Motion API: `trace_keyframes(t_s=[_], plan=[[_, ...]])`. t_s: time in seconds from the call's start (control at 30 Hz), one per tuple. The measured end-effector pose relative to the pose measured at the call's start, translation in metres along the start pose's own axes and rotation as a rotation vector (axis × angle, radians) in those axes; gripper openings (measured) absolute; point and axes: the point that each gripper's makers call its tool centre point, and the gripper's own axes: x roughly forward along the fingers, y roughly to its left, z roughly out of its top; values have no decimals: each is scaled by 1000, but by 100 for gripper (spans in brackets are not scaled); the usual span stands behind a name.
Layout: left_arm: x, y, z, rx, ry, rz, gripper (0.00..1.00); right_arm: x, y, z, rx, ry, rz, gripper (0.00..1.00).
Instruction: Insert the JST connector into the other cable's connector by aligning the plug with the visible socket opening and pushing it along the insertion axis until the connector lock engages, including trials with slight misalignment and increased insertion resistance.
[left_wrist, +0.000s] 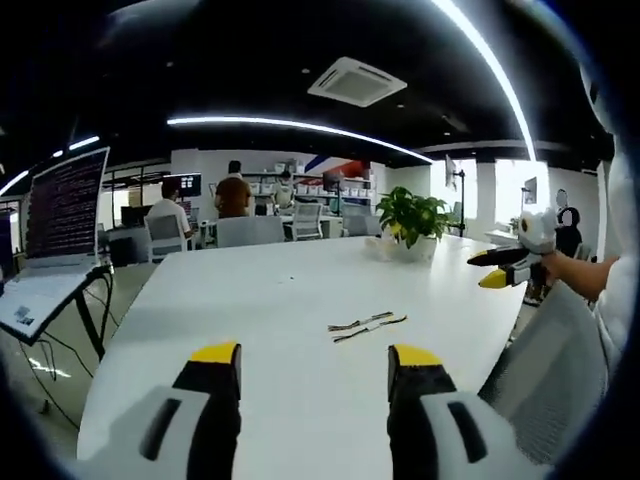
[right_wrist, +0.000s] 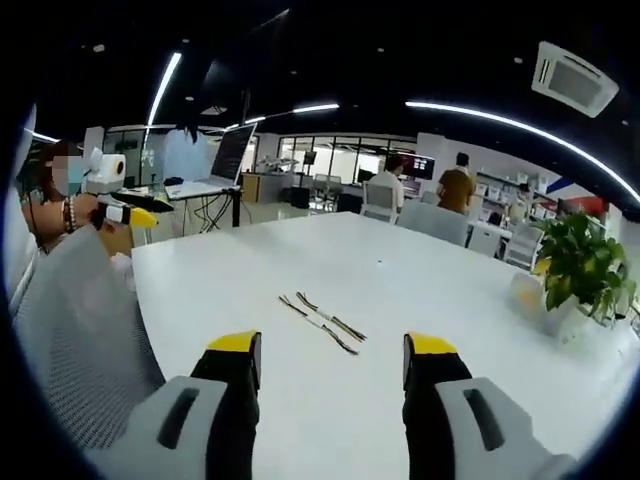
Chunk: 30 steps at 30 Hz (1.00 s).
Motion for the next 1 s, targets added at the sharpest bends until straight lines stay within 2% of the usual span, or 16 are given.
trace_keyframes(t_s=[0.17, 0.3, 0.43, 0.53, 0.87, 0.97, 1.0], plan=[[0, -6, -16, 0, 44, -7, 56, 2, 6, -17, 12, 48, 4, 54], [0, -4, -24, -49, 42, -11, 56, 2, 8, -26, 15, 78, 17, 54], [2, -2, -36, -74, 72, -7, 56, 3, 9, -34, 28, 110, 24, 54], [1, 0, -35, -104, 60, -7, 57, 3, 7, -42, 31, 139, 21, 53], [5, -1, -49, -239, 96, -34, 66, 3, 12, -56, 97, 191, 46, 54], [4, 0, -44, -312, 44, -33, 67, 4, 14, -61, 110, 214, 59, 54], [3, 2, -44, -313, 45, -26, 67, 4, 15, -61, 114, 216, 62, 55]])
